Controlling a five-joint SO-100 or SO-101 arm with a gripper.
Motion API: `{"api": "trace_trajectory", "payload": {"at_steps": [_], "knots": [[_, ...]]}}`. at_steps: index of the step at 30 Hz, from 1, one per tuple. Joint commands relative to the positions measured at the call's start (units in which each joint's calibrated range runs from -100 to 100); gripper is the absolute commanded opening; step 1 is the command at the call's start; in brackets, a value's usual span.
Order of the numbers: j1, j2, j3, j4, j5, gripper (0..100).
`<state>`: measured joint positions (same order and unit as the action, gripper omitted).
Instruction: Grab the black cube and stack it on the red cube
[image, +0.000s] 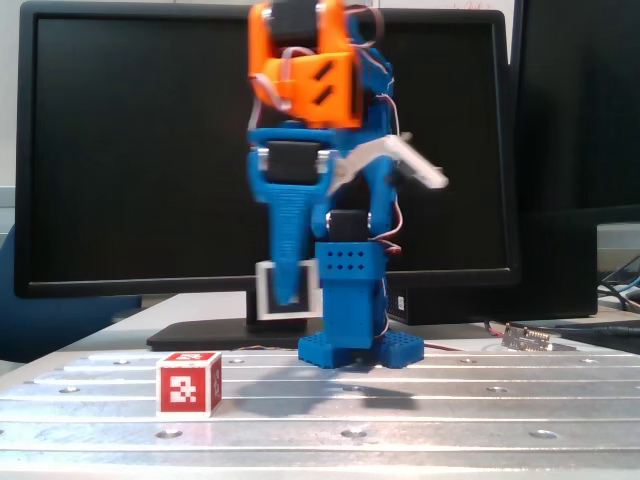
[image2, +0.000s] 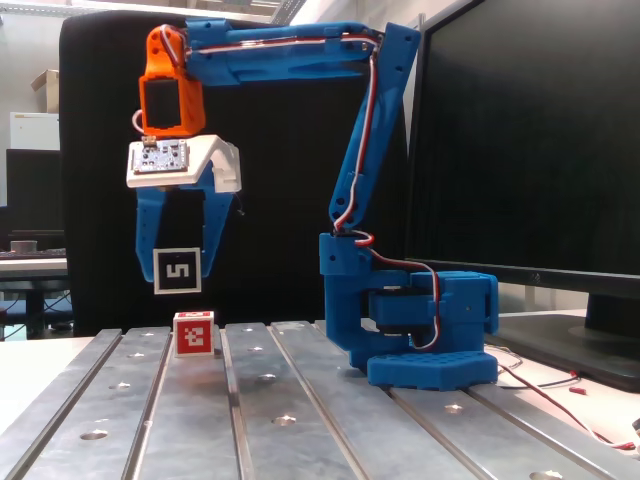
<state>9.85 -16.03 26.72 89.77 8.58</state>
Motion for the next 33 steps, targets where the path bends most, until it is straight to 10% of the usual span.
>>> {"api": "trace_trajectory", "payload": {"at_steps": [1, 33], "knots": [[4.36, 0.07, -3.79, 0.14, 1.62, 18], [16.47, 10.18, -9.13, -5.25, 9.3, 18]]}}
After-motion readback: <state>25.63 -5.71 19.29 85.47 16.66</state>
